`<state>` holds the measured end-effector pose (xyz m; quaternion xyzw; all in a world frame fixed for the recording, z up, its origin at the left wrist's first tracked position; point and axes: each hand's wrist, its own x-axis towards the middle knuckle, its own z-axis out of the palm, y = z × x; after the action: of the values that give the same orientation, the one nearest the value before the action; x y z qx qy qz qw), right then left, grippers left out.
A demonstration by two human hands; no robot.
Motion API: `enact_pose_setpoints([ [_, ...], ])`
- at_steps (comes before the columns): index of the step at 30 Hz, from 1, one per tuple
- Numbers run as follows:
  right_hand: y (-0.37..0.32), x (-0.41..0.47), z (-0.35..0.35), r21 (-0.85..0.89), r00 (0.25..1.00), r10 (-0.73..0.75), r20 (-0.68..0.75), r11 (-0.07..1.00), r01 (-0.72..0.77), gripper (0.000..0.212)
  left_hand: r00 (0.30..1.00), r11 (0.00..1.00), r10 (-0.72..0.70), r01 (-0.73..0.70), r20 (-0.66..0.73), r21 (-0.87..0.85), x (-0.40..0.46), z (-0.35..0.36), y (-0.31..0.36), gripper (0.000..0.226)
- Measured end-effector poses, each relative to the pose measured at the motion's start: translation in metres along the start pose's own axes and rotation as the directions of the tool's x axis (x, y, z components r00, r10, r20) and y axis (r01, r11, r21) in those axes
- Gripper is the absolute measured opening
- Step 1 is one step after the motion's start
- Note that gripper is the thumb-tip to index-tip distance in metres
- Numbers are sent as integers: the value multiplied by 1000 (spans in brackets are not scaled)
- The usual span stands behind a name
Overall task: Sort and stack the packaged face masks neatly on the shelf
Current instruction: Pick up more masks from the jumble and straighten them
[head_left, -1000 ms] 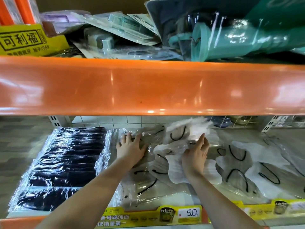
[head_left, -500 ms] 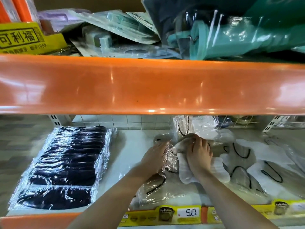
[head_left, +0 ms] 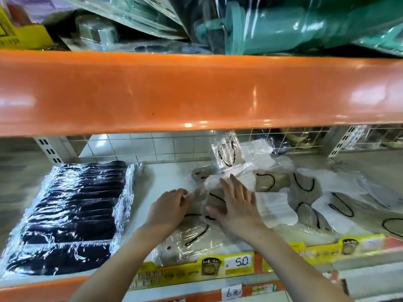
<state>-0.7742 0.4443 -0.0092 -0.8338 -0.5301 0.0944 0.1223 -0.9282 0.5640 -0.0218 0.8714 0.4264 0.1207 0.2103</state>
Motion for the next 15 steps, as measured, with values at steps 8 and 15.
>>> enact_pose_setpoints([
  [8, -3, 4, 17, -49, 998, 63, 13, 997, -62, 102, 988, 886, -103, 145, 117, -441, 16, 3, 23, 38],
  [15, 8, 11, 10, -13, 981, 163, -104, 986, -165, 77, 997, 763, -65, 78, 44, -641, 9, 11, 31, 32],
])
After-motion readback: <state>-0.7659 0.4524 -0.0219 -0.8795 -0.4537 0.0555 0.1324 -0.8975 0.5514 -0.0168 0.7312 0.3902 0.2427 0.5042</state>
